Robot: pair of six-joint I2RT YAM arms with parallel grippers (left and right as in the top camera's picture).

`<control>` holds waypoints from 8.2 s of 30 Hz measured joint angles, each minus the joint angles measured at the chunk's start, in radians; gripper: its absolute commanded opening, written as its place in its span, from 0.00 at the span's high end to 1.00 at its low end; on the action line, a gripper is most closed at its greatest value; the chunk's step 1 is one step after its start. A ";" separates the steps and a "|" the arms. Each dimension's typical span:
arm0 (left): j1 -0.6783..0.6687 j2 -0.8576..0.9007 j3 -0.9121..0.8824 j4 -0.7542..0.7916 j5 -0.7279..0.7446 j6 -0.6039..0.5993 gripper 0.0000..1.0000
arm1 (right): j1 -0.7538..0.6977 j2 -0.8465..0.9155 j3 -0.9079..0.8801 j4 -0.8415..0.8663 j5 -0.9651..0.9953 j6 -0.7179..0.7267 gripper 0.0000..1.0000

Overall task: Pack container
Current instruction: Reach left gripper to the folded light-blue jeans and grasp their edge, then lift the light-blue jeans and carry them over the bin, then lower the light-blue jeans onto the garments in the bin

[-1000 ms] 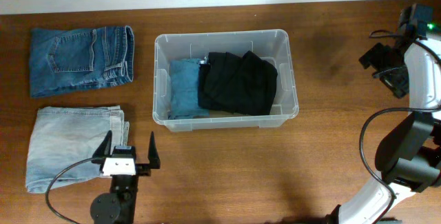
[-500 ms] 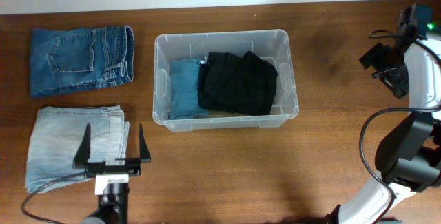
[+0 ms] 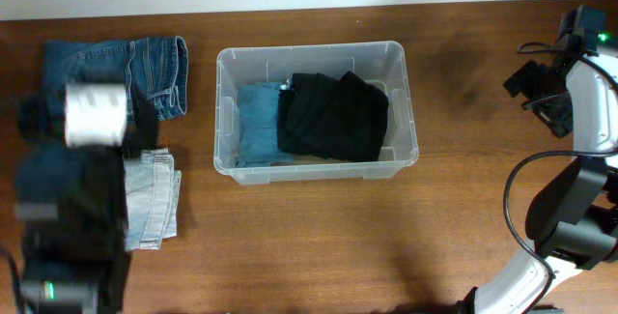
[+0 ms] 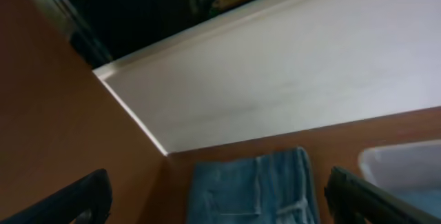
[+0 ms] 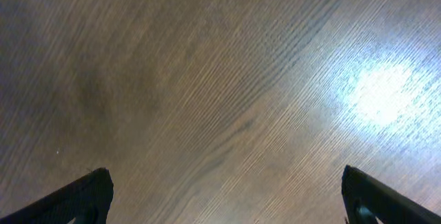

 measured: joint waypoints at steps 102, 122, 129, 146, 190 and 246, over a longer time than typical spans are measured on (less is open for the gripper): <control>1.061 1.135 0.114 -0.401 0.935 0.226 0.01 | 0.000 0.000 0.000 0.000 0.000 0.000 0.02; 1.060 1.175 0.105 -0.437 1.040 0.230 0.49 | 0.000 0.000 0.000 -0.001 0.001 0.001 0.02; 1.056 1.202 0.085 -0.431 1.031 0.221 0.99 | 0.000 0.000 0.000 0.000 0.001 0.000 0.02; 1.049 1.255 0.210 -0.549 1.244 0.203 0.99 | 0.000 0.000 0.000 0.000 0.000 0.000 0.02; -0.179 0.772 0.956 -0.478 0.852 -0.597 0.99 | 0.000 0.000 0.000 0.000 0.000 0.000 0.02; -0.645 1.054 0.953 -0.393 0.416 -1.115 0.99 | 0.000 0.000 0.000 0.000 0.000 0.000 0.01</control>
